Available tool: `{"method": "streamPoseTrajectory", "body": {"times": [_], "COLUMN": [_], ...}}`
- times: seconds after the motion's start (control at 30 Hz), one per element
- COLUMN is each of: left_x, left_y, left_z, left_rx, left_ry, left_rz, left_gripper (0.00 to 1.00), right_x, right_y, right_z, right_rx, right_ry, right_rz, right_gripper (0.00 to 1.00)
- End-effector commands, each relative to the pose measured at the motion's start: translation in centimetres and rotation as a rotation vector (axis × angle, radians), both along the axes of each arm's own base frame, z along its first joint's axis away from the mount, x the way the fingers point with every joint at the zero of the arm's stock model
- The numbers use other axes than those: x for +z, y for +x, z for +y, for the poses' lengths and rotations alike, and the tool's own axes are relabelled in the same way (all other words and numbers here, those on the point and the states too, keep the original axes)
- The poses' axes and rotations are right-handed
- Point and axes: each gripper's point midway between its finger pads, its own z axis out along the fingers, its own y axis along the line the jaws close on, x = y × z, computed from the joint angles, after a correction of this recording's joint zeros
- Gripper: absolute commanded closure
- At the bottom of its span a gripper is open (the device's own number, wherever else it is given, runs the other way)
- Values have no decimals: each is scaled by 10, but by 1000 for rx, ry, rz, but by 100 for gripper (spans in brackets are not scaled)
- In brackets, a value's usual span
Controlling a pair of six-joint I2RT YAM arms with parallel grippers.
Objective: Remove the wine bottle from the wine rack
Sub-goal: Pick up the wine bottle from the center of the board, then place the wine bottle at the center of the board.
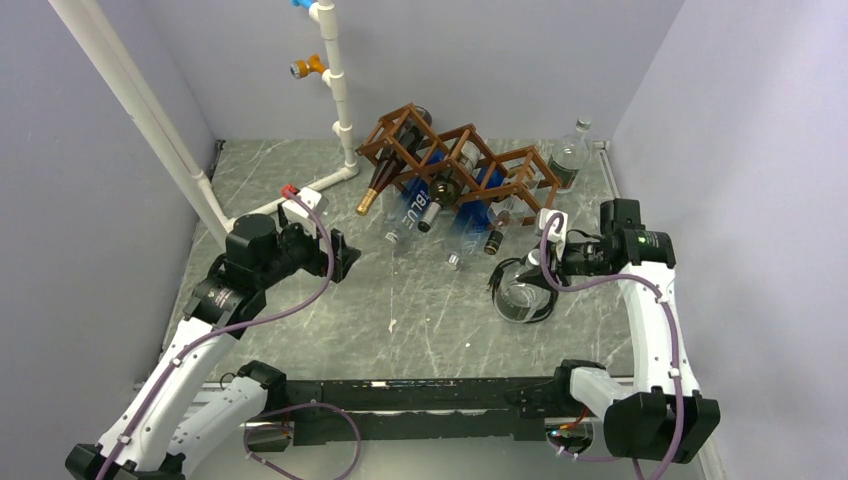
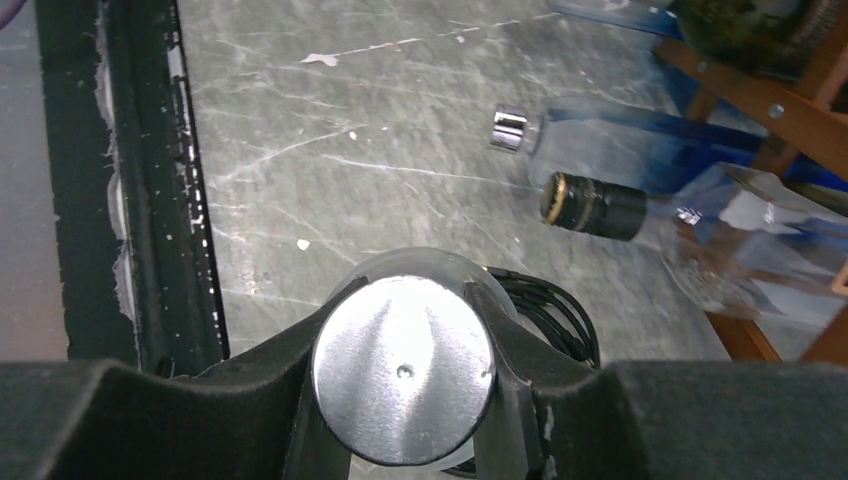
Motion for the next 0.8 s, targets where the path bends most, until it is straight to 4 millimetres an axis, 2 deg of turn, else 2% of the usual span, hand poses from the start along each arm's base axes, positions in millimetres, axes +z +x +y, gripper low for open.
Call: {"method": "streamPoseTrajectory", "body": {"times": [0.0, 0.77], "left_x": [8, 17], "left_y": [1, -3], "left_z": [4, 5], "left_rx": [14, 7], "left_ry": [-7, -39], "left_rz": [-37, -70], "left_gripper": [0, 0], "right_x": [48, 64], "right_y": [7, 75], "right_z": [3, -72], "right_rx": [0, -424], "right_ry": [93, 119], "right_rz": [-157, -123], "right_gripper": [100, 100]}}
